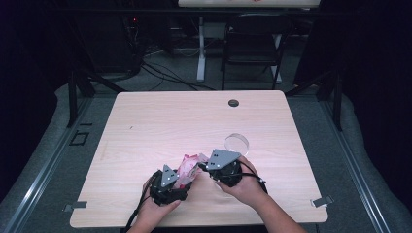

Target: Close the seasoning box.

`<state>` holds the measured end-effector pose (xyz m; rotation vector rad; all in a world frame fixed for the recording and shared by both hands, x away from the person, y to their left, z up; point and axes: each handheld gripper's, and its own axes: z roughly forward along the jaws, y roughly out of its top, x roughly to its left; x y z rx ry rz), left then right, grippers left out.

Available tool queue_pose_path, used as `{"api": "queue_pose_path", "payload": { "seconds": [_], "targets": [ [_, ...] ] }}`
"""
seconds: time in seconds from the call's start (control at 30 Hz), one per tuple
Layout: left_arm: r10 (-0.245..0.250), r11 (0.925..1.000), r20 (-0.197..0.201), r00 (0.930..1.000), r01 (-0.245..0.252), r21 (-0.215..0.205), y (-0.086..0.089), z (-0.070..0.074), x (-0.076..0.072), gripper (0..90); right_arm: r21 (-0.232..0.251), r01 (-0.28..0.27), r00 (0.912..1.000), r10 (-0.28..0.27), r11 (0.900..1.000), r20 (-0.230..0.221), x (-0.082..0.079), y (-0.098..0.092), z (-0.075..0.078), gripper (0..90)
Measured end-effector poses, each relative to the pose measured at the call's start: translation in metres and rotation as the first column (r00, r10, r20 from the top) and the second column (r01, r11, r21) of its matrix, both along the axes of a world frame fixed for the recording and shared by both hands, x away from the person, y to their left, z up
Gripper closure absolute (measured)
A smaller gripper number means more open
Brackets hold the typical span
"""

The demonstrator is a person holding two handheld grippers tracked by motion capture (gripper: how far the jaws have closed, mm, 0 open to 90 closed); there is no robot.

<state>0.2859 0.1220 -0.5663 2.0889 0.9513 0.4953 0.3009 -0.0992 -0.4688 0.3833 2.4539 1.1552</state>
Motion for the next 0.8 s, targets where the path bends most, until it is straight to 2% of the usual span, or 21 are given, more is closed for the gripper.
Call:
{"api": "queue_pose_path", "payload": {
  "seconds": [0.03,0.2,0.37,0.57,0.73,0.8],
  "targets": [
    [0.004,1.0,-0.002,1.0,-0.004,-0.003,0.001,-0.002,0.001,29.8,0.01,0.001,1.0,-0.001,1.0,-0.001,-0.001,0.0,-0.001,90.0],
    [0.013,0.9996,-0.034,0.9993,-0.013,-0.025,0.001,-0.008,0.007,26.4,-0.004,-0.001,1.0,0.001,1.0,0.006,-0.003,0.0,0.0,90.0],
    [0.011,0.9999,-0.049,0.9987,-0.011,-0.006,-0.001,-0.014,0.011,25.2,0.005,0.002,1.0,-0.002,1.0,-0.003,-0.002,-0.002,-0.001,90.0],
    [0.021,0.9997,-0.076,0.9969,-0.022,-0.012,-0.003,-0.018,0.014,24.4,0.008,0.003,1.0,-0.003,1.0,-0.003,-0.003,-0.002,-0.002,90.0],
    [0.029,0.9993,-0.098,0.9948,-0.027,0.026,-0.007,-0.022,0.017,25.2,0.008,0.004,1.0,-0.004,1.0,-0.005,-0.004,-0.003,-0.003,90.0],
    [0.031,0.9993,-0.104,0.9941,-0.029,0.026,-0.008,-0.022,0.018,24.8,0.006,0.002,1.0,-0.002,1.0,-0.004,-0.005,-0.003,-0.003,90.0]
  ]
}}
